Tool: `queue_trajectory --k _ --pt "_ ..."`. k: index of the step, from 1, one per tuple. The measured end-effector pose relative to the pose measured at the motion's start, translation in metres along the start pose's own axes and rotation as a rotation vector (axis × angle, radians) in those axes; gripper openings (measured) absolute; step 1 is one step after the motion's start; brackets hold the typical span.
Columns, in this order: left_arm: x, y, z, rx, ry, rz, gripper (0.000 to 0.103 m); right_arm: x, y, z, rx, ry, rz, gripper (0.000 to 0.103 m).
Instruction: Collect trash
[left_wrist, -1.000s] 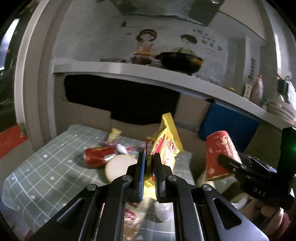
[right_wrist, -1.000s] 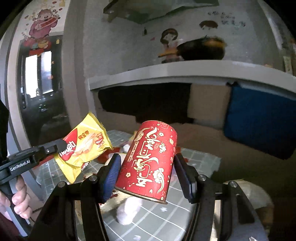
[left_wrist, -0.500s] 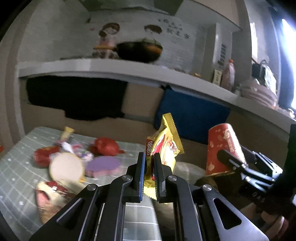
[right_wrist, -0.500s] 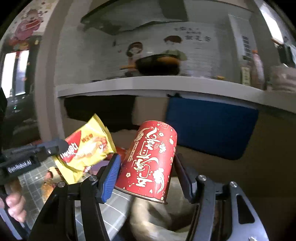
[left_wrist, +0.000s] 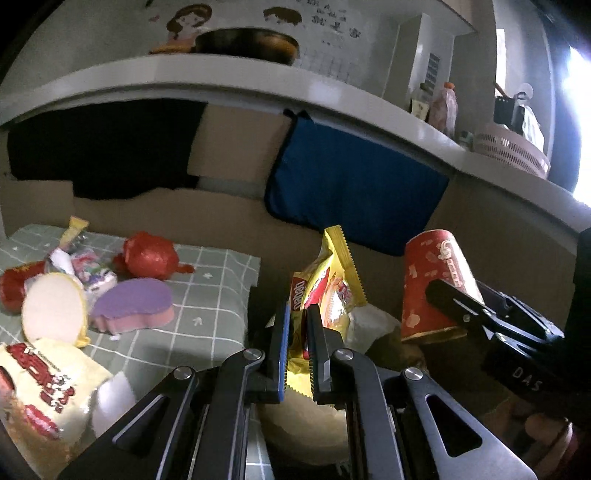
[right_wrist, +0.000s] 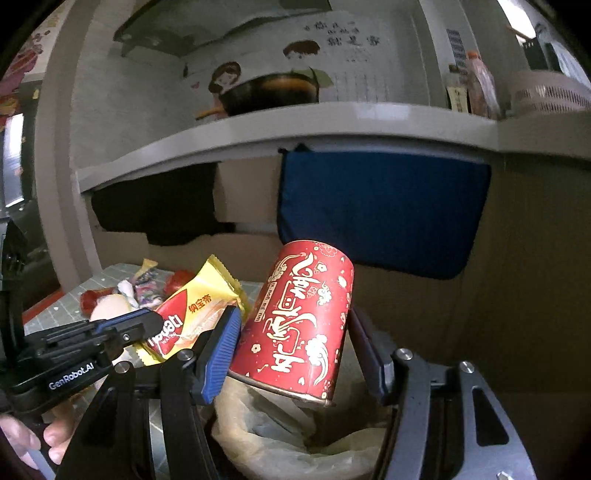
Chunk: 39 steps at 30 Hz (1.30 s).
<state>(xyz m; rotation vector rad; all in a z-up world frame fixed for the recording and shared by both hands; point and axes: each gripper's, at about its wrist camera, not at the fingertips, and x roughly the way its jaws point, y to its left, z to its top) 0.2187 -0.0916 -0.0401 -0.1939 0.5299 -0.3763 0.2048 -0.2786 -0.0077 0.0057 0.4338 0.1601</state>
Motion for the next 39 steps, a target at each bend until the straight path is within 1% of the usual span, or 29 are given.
queue_trajectory --k 7,10,12,14,15,16,17,18,20,23,26,28,29,31,32,35,37,39 --pt "0.026 0.005 -0.007 -0.007 0.050 0.001 0.009 0.019 -0.010 -0.010 0.023 0.039 -0.005 0.057" --pt "0.033 0.005 -0.008 -0.005 0.054 -0.004 0.009 0.024 -0.011 -0.013 0.025 0.048 -0.009 0.057" --pt "0.038 0.005 -0.008 -0.004 0.054 -0.015 0.010 0.027 -0.013 -0.015 0.028 0.057 -0.014 0.057" --pt "0.042 0.007 -0.008 -0.011 0.067 -0.050 0.012 0.030 -0.015 -0.017 0.033 0.064 -0.012 0.058" --pt "0.044 0.009 -0.007 -0.021 0.075 -0.073 0.018 0.032 -0.016 -0.017 0.036 0.066 -0.009 0.059" --pt "0.045 0.012 -0.005 -0.033 0.087 -0.091 0.029 0.035 -0.018 -0.019 0.047 0.078 -0.003 0.060" --pt "0.046 0.014 -0.004 -0.042 0.095 -0.103 0.035 0.037 -0.020 -0.020 0.059 0.083 0.001 0.060" --pt "0.046 0.018 -0.002 -0.059 0.104 -0.132 0.041 0.038 -0.021 -0.020 0.067 0.084 0.004 0.060" --pt "0.040 0.026 0.002 -0.081 0.103 -0.152 0.043 0.039 -0.022 -0.023 0.076 0.087 0.001 0.061" --pt "0.025 0.036 0.009 -0.078 0.077 -0.111 0.043 0.038 -0.019 -0.023 0.071 0.077 -0.021 0.063" --pt "0.006 0.046 0.013 -0.059 0.042 -0.061 0.043 0.033 -0.016 -0.022 0.077 0.071 0.009 0.065" --pt "-0.008 0.055 0.015 -0.052 0.022 -0.012 0.043 0.030 -0.011 -0.019 0.074 0.070 0.032 0.065" --pt "-0.017 0.064 0.015 -0.053 0.019 0.024 0.043 0.029 -0.009 -0.018 0.071 0.070 0.038 0.065" --pt "-0.028 0.077 0.015 -0.068 0.015 0.065 0.043 0.024 0.000 -0.016 0.055 0.060 0.052 0.065" --pt "-0.038 0.088 0.015 -0.086 0.010 0.099 0.043 0.022 0.005 -0.015 0.044 0.052 0.054 0.065" --pt "-0.063 0.119 0.012 -0.119 -0.012 0.165 0.043 0.016 0.024 -0.011 0.006 0.032 0.061 0.065" --pt "-0.079 0.136 0.009 -0.137 -0.029 0.199 0.043 0.015 0.035 -0.009 -0.007 0.028 0.084 0.065" --pt "-0.098 0.157 0.004 -0.154 -0.042 0.235 0.043 0.014 0.050 -0.007 -0.019 0.024 0.125 0.065"
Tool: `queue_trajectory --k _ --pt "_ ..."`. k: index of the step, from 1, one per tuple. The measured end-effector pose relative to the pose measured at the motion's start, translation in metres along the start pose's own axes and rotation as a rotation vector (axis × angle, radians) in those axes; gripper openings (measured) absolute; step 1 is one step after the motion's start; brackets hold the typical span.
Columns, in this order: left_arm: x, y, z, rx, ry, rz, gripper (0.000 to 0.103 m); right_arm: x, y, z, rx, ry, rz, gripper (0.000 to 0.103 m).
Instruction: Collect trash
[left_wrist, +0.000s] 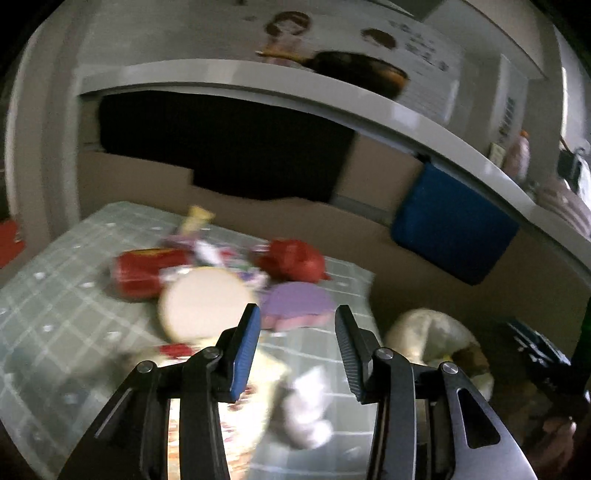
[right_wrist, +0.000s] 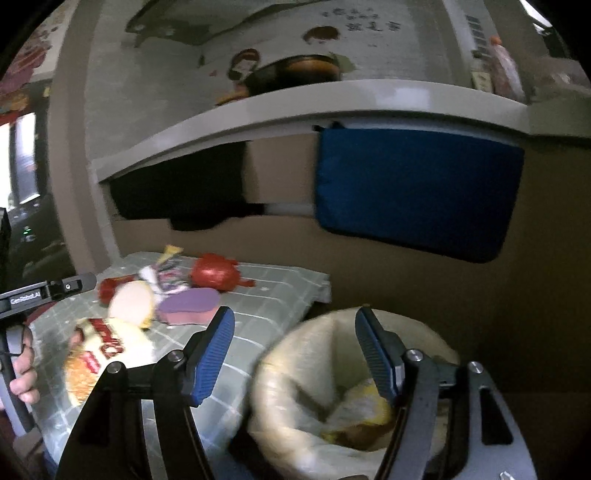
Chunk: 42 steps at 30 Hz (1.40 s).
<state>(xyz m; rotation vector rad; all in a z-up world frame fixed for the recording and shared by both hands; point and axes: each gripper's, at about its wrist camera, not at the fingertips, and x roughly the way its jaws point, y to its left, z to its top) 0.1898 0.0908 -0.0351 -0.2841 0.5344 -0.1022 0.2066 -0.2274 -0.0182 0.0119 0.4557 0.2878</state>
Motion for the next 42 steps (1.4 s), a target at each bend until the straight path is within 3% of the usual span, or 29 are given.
queue_trajectory --k 4,7,13,20,26,30,37,40,42 --pt "-0.019 0.043 -0.006 -0.051 -0.002 0.071 0.043 0.007 0.034 0.002 -0.050 0.006 0.054 0.065" --pt "-0.027 0.064 -0.009 -0.091 0.008 0.082 0.043 0.018 0.062 0.000 -0.076 0.044 0.103 0.064" --pt "-0.024 0.092 -0.028 -0.149 0.084 0.012 0.043 0.047 0.107 -0.014 -0.110 0.156 0.239 0.057" --pt "0.001 0.117 -0.048 -0.275 0.196 -0.040 0.043 0.064 0.132 -0.041 -0.148 0.255 0.298 0.056" --pt "0.031 0.118 -0.055 -0.327 0.280 -0.058 0.043 0.073 0.137 -0.054 -0.146 0.306 0.324 0.053" --pt "0.049 0.112 -0.058 -0.345 0.333 -0.027 0.043 0.073 0.135 -0.061 -0.157 0.324 0.323 0.053" --pt "0.065 0.095 -0.052 -0.307 0.338 -0.003 0.043 0.073 0.136 -0.069 -0.163 0.338 0.328 0.053" --pt "0.067 0.092 -0.055 -0.310 0.344 -0.046 0.034 0.074 0.140 -0.072 -0.160 0.345 0.342 0.053" --pt "0.065 0.092 -0.056 -0.314 0.349 -0.071 0.034 0.079 0.146 -0.073 -0.157 0.355 0.383 0.047"
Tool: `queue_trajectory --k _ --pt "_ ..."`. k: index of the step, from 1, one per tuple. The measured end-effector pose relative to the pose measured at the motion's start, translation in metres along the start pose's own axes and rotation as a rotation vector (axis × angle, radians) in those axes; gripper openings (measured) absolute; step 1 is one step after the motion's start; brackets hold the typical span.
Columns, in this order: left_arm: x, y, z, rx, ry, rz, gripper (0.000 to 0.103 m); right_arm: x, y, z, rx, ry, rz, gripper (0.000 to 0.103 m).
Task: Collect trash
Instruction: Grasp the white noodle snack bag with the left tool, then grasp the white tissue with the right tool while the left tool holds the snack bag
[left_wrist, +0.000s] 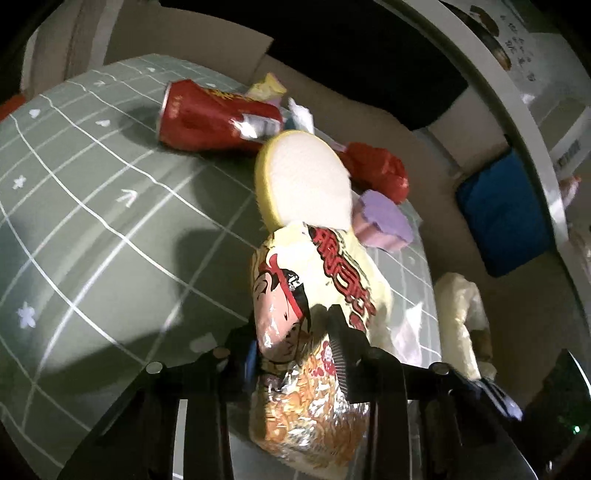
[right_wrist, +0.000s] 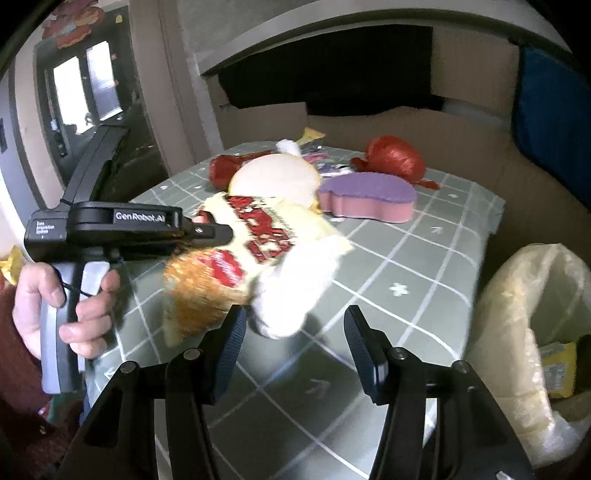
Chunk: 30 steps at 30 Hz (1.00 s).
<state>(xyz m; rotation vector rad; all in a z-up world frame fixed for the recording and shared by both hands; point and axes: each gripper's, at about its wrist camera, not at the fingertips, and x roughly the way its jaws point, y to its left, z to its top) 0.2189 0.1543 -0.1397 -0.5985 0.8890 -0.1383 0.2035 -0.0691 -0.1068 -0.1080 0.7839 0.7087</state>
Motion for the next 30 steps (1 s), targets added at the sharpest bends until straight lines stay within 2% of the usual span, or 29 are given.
queue_trajectory --k 2,8,10,12,14,16,19,23,27,30 --pt "-0.004 0.000 -0.001 -0.004 -0.002 -0.021 0.034 0.014 0.003 0.004 -0.005 0.034 0.033 0.023" --pt "-0.016 0.001 -0.002 -0.009 0.007 -0.075 0.024 0.032 0.002 0.015 0.011 0.053 0.060 0.022" --pt "-0.017 -0.002 -0.004 -0.009 0.018 -0.088 0.014 0.032 0.004 0.015 -0.001 0.052 0.048 0.022" --pt "-0.021 -0.007 -0.006 0.010 -0.002 -0.082 0.011 0.029 0.005 0.013 -0.011 0.044 0.034 0.024" --pt "-0.030 -0.013 -0.008 0.047 -0.044 -0.048 0.009 0.023 0.007 0.010 -0.038 0.029 0.011 0.038" --pt "-0.045 -0.022 -0.010 0.107 -0.116 0.024 0.009 0.017 0.009 0.008 -0.068 0.012 -0.009 0.047" --pt "-0.066 -0.029 -0.012 0.152 -0.200 0.076 0.009 0.012 0.011 0.007 -0.094 0.003 -0.034 0.047" --pt "-0.087 -0.032 -0.013 0.181 -0.292 0.138 0.009 0.014 0.008 0.012 -0.060 0.002 -0.038 0.047" --pt "-0.093 -0.034 -0.016 0.213 -0.324 0.172 0.009 0.026 0.011 0.017 -0.056 0.031 -0.041 0.047" --pt "-0.092 -0.034 -0.017 0.217 -0.323 0.177 0.009 0.037 0.014 0.018 -0.079 0.068 -0.078 0.047"
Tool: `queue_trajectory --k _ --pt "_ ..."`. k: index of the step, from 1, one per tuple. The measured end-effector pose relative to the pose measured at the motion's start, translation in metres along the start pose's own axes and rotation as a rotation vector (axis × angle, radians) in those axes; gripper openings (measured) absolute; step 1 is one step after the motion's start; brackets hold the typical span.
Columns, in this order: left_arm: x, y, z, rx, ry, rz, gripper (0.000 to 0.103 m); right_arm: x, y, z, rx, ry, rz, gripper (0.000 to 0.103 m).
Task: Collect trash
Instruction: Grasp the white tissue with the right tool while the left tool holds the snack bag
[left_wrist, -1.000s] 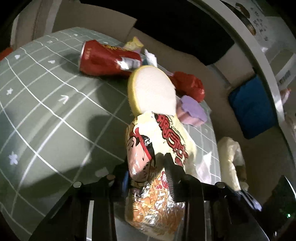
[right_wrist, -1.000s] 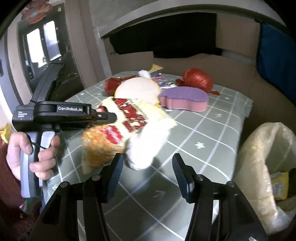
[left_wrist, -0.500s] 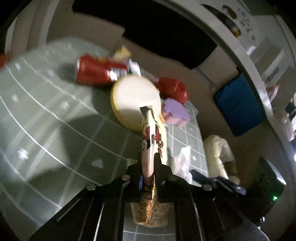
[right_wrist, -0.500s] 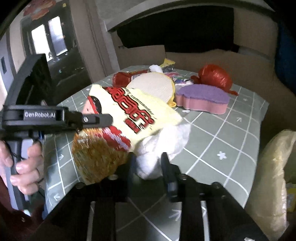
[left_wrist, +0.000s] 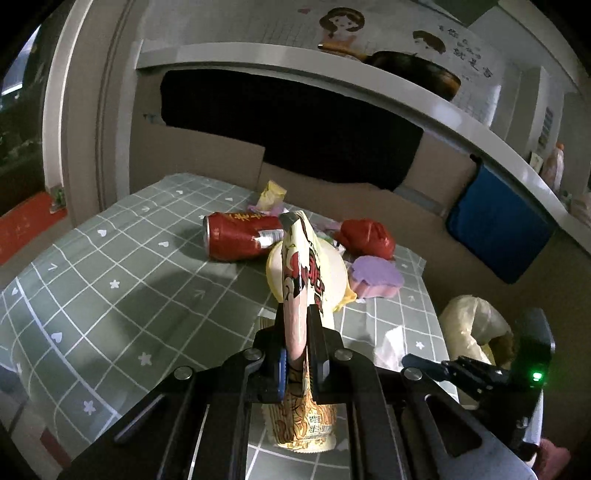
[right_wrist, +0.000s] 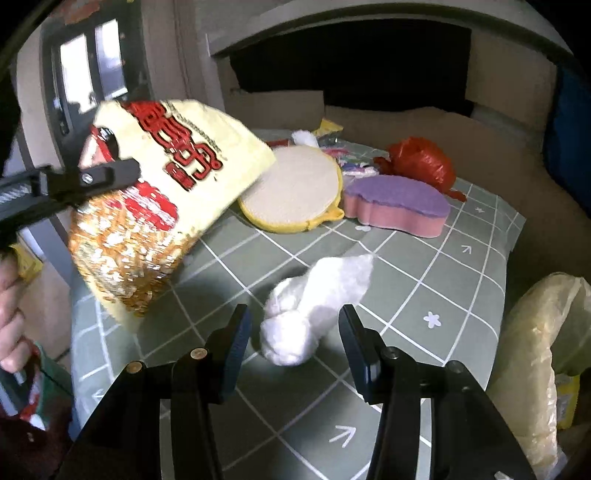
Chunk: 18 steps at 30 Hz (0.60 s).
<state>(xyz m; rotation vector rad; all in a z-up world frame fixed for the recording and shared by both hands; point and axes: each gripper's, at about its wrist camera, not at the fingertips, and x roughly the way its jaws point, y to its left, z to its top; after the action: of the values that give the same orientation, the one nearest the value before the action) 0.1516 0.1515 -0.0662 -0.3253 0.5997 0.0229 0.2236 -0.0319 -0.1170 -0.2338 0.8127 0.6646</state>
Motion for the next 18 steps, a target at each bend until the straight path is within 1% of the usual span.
queue_trajectory --k 1,3,4,5,7,11,16,18 --pt "0.000 0.000 -0.001 0.000 0.003 0.000 0.009 0.004 -0.001 0.000 0.000 0.016 -0.004 0.047" --pt "0.002 0.001 -0.003 -0.005 0.011 0.000 0.009 0.008 -0.004 0.000 0.012 0.036 0.008 0.039" --pt "0.003 0.001 -0.004 -0.007 0.014 0.001 0.009 0.007 -0.006 0.000 0.017 0.033 0.023 0.028" --pt "0.003 0.001 -0.006 -0.008 0.017 0.000 0.009 0.005 -0.006 0.001 0.011 0.030 0.025 0.024" --pt "0.005 0.002 -0.007 -0.010 0.020 0.002 0.009 -0.002 -0.005 0.003 -0.007 0.008 0.020 0.023" --pt "0.005 -0.002 -0.009 -0.006 0.024 0.000 0.009 -0.026 -0.008 0.011 0.005 -0.055 0.038 0.023" --pt "-0.006 -0.018 -0.004 0.034 -0.011 -0.004 0.009 -0.063 -0.015 0.018 0.021 -0.140 0.027 0.023" --pt "-0.014 -0.031 0.000 0.063 -0.039 -0.005 0.009 -0.075 -0.017 0.020 0.017 -0.168 0.013 0.023"
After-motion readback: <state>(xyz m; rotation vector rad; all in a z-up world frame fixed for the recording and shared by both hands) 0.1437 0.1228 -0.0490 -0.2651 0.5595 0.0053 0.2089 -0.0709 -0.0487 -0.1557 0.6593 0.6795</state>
